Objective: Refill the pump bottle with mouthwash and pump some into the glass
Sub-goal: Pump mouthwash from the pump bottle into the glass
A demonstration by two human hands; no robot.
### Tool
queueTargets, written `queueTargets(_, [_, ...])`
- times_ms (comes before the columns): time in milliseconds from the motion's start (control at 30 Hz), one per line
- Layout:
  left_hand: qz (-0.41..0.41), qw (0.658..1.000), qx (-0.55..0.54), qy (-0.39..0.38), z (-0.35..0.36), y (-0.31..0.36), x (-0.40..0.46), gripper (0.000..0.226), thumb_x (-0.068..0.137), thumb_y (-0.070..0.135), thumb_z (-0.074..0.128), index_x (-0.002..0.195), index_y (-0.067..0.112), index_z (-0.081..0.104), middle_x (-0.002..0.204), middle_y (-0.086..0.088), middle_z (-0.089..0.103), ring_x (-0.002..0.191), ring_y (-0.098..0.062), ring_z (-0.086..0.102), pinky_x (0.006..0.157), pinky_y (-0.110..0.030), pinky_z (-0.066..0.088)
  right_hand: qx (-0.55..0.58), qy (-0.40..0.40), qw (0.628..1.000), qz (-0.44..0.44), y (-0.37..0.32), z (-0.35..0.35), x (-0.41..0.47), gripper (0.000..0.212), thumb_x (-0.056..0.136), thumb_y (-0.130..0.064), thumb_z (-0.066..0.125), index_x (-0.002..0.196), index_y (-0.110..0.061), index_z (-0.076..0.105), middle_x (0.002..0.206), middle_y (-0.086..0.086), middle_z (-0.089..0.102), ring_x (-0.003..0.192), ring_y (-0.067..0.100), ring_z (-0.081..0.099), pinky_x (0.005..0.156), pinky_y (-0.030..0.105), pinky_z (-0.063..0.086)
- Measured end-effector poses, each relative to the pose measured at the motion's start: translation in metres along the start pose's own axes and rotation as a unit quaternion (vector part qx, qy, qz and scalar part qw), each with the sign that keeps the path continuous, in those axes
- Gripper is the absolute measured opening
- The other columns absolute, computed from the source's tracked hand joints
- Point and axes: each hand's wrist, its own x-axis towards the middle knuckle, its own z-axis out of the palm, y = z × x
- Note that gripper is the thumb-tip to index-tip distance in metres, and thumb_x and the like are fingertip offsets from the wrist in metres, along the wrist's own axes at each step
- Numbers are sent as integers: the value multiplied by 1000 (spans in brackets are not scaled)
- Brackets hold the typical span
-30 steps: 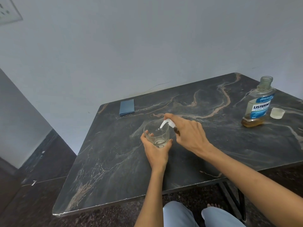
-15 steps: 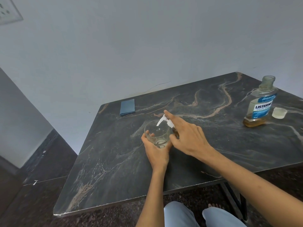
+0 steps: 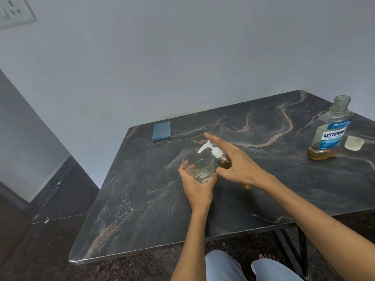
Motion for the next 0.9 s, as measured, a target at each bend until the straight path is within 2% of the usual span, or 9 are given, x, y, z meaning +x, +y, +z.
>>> queueTargets(100, [-4,1000,-5,-4,0,0,0,87,60,22,87,127,31,33,123,1,52,110,-17,56,96,-40,48,-12,5,1000,10,-4,2,1,88,69,-8,55,130,-64,24,108,-35,47,77,-6,55,77,34,49])
queueTargets(133, [-4,1000,-7,-5,0,0,0,88,60,22,88,128,30,33,123,0,51,111,-17,56,96,-40,48,-15,6,1000,15,-3,2,1,85,69,-8,55,127,-63,26,103,-36,48,74,-6,55,75,34,47])
queueTargets(233, [-2,1000,-12,-6,0,1,0,88,59,19,88,127,30,33,124,-1,51,111,-18,55,97,-40,48,-41,-1,999,20,-1,1,1,76,68,-9,54,122,-58,30,88,-19,56,61,6,52,63,26,41])
queueTargets(300, [-1,1000,-15,-9,0,1,0,88,59,19,88,126,32,32,124,0,50,112,-17,55,97,-39,49,-56,-7,998,20,0,1,1,71,68,-10,54,119,-54,31,79,-21,50,61,5,50,56,22,36])
queueTargets(467, [-1,1000,-14,-9,0,1,0,87,60,20,87,126,33,32,125,0,50,112,-18,55,97,-40,48,1,-19,999,27,1,2,2,65,68,-11,56,107,-57,31,79,-14,54,63,11,54,54,30,49])
queueTargets(600, [6,1000,-12,-7,-1,0,0,86,60,20,87,124,35,32,122,1,51,111,-17,56,95,-37,49,95,-59,993,40,5,1,5,86,70,-6,55,129,-61,25,88,3,63,53,17,60,43,29,52])
queueTargets(667, [9,1000,-10,-5,0,0,0,86,60,20,88,124,34,32,122,1,51,111,-17,56,94,-35,49,130,-82,987,48,9,0,5,95,72,-4,56,134,-64,16,94,-3,61,51,20,63,41,29,52])
queueTargets(767, [10,1000,-5,-4,0,-1,0,86,60,21,88,126,30,33,122,0,51,112,-17,55,95,-36,49,132,-98,986,42,14,-2,6,88,75,-5,57,133,-60,22,97,-2,57,52,18,65,42,29,52])
queueTargets(900, [7,1000,-4,-5,0,-2,1,90,60,21,88,130,28,32,125,-1,50,114,-17,54,96,-34,48,141,-100,984,50,18,-1,5,74,73,-5,57,126,-50,31,84,4,60,49,19,62,41,27,49])
